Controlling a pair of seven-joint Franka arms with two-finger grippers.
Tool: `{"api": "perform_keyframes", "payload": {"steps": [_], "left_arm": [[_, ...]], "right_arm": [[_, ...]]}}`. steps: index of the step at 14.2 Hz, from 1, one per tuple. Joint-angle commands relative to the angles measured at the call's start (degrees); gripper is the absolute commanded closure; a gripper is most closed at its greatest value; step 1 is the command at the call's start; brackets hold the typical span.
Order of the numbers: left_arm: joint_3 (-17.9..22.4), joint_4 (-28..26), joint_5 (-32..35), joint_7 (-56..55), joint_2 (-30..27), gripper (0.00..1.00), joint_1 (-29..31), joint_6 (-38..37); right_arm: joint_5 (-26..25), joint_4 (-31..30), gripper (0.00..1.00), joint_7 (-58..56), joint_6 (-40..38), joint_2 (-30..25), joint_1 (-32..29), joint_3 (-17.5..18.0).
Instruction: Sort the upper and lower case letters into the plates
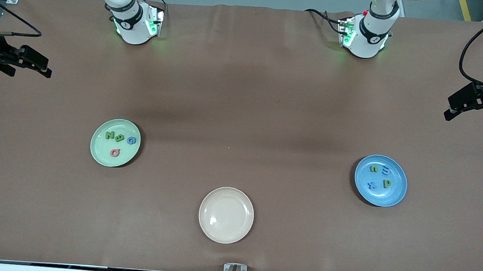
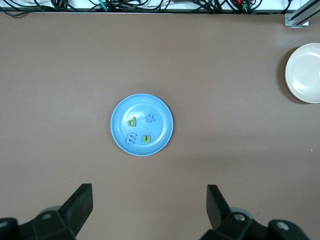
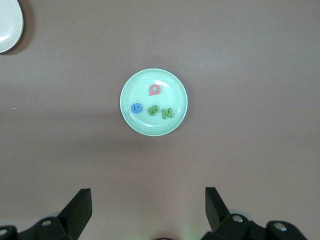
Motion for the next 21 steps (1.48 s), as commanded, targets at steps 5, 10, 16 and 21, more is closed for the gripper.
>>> {"api": "perform_keyframes", "payload": {"steps": [5, 10, 16, 21], "left_arm": [[-0.20, 0.36, 2.84, -0.44, -0.16, 0.00, -0.18, -2.43], [-0.20, 0.36, 2.75, -0.44, 0.01, 0.00, -0.18, -2.61], [-0.20, 0.36, 2.32, -0.44, 0.01, 0.00, -0.09, -2.61], [-0.03, 0.36, 2.75, -0.35, 0.19, 0.00, 0.00, -2.61]], "right_arm": [[-0.43, -2.23, 0.00, 1.01, 0.53, -2.14, -0.33, -0.03], [-0.52, -2.23, 0.00, 0.93, 0.53, -2.05, -0.33, -0.03], [-0.52, -2.23, 0.00, 0.93, 0.53, -2.05, -0.25, -0.03], [-0.52, -2.23, 0.00, 0.92, 0.53, -2.05, -0.25, -0.03]]}}
